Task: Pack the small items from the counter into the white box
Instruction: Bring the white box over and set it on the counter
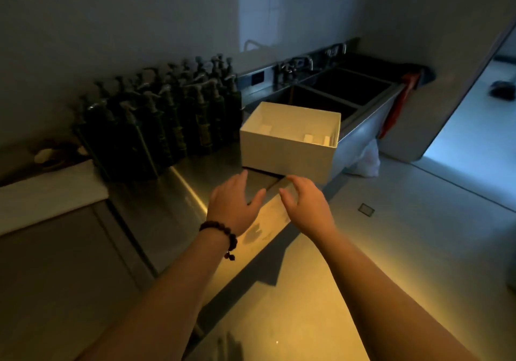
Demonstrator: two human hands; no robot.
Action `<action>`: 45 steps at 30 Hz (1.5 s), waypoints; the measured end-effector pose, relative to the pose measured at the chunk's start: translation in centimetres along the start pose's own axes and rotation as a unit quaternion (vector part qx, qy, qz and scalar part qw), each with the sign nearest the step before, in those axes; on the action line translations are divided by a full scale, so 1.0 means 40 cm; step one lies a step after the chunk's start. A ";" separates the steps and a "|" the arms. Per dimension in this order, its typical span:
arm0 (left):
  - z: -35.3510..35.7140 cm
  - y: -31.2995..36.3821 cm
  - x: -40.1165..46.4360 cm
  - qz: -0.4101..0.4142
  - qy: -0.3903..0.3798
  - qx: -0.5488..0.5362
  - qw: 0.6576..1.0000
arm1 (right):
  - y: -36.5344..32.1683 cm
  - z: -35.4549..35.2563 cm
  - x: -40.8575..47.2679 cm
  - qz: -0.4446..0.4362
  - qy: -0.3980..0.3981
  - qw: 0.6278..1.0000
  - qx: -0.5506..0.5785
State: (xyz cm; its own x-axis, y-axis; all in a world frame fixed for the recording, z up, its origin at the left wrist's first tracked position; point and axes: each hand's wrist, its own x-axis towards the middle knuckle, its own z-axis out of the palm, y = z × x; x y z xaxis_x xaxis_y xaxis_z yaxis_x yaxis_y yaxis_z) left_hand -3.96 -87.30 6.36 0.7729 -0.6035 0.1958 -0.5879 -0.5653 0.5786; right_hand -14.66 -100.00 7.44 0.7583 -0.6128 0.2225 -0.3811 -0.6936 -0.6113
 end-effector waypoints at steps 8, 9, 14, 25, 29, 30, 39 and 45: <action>0.113 0.177 0.192 -0.009 0.020 -0.044 0.999 | 0.187 -0.182 0.228 -0.027 0.029 0.999 -0.008; 0.114 0.183 0.219 -0.001 0.023 -0.047 0.999 | 0.201 -0.187 0.253 -0.028 0.030 0.999 -0.007; 0.112 0.177 0.366 0.061 0.001 -0.006 0.998 | 0.252 -0.167 0.374 0.003 0.028 1.000 -0.002; 0.114 -0.002 0.774 0.065 -0.107 0.080 0.989 | 0.325 -0.057 0.621 0.103 0.019 0.994 -0.015; 0.137 -0.059 0.872 0.035 -0.185 0.076 0.979 | 0.358 -0.040 0.666 0.137 0.016 0.990 -0.041; 0.145 -0.070 0.887 0.029 -0.201 0.065 0.977 | 0.367 -0.039 0.670 0.153 0.008 0.987 -0.037; 0.196 -0.132 0.923 0.020 -0.228 -0.124 0.966 | 0.372 -0.029 0.680 0.191 0.025 0.977 0.094; 0.194 -0.140 0.921 -0.033 -0.242 -0.217 0.945 | 0.379 -0.021 0.682 0.242 0.039 0.963 0.108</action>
State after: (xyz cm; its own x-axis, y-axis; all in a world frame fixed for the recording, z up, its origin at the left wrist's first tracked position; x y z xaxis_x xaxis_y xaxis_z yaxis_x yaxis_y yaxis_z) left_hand 25.97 -110.74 4.19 0.5433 -0.8211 -0.1752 -0.3086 -0.3893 0.8679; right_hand -0.19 -127.53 4.88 0.4745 -0.8768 -0.0780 -0.5548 -0.2291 -0.7998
